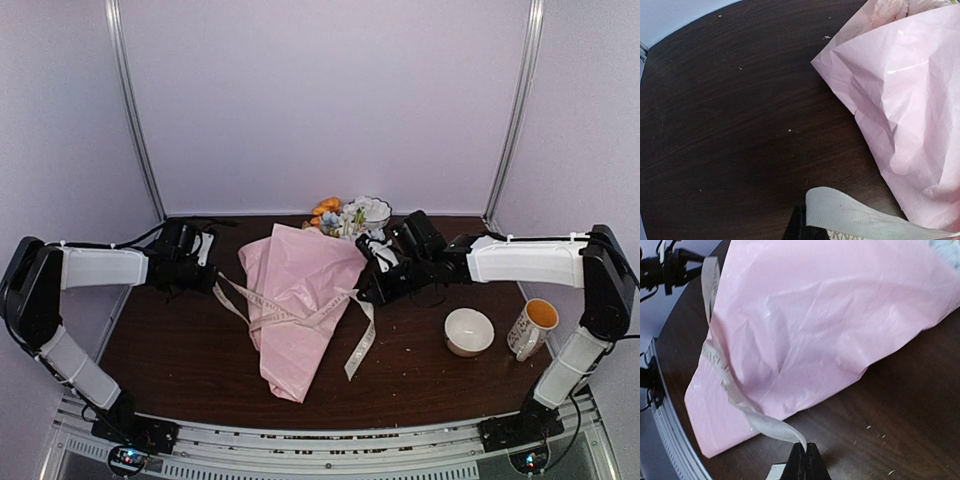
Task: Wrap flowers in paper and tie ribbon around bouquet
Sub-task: Adjust the ribbon on the folded bouquet.
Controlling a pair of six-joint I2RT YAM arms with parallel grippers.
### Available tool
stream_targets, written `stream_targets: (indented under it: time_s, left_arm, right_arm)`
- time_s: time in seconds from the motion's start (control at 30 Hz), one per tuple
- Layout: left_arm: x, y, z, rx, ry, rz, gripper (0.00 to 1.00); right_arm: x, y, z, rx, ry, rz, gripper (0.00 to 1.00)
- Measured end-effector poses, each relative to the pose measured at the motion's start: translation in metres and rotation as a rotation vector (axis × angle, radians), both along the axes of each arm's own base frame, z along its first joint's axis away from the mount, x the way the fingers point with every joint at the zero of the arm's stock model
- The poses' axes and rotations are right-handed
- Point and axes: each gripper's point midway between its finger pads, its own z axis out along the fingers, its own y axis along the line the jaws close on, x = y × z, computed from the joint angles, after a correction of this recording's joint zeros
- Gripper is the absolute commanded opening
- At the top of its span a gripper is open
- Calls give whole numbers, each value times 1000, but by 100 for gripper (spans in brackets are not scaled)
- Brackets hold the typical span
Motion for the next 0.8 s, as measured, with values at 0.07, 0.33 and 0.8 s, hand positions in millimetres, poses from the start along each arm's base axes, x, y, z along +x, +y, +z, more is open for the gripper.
stream_targets:
  time_s: [0.07, 0.33, 0.8]
  left_arm:
    - [0, -1, 1, -4, -3, -2, 0]
    - [-12, -1, 16, -46, -37, -7, 0]
    - [-22, -8, 10, -90, -12, -38, 0]
  right_arm:
    - [28, 0, 12, -35, -96, -70, 0]
    - [63, -12, 30, -177, -303, -125, 0]
    - [-4, -9, -76, -376, 55, 43, 32]
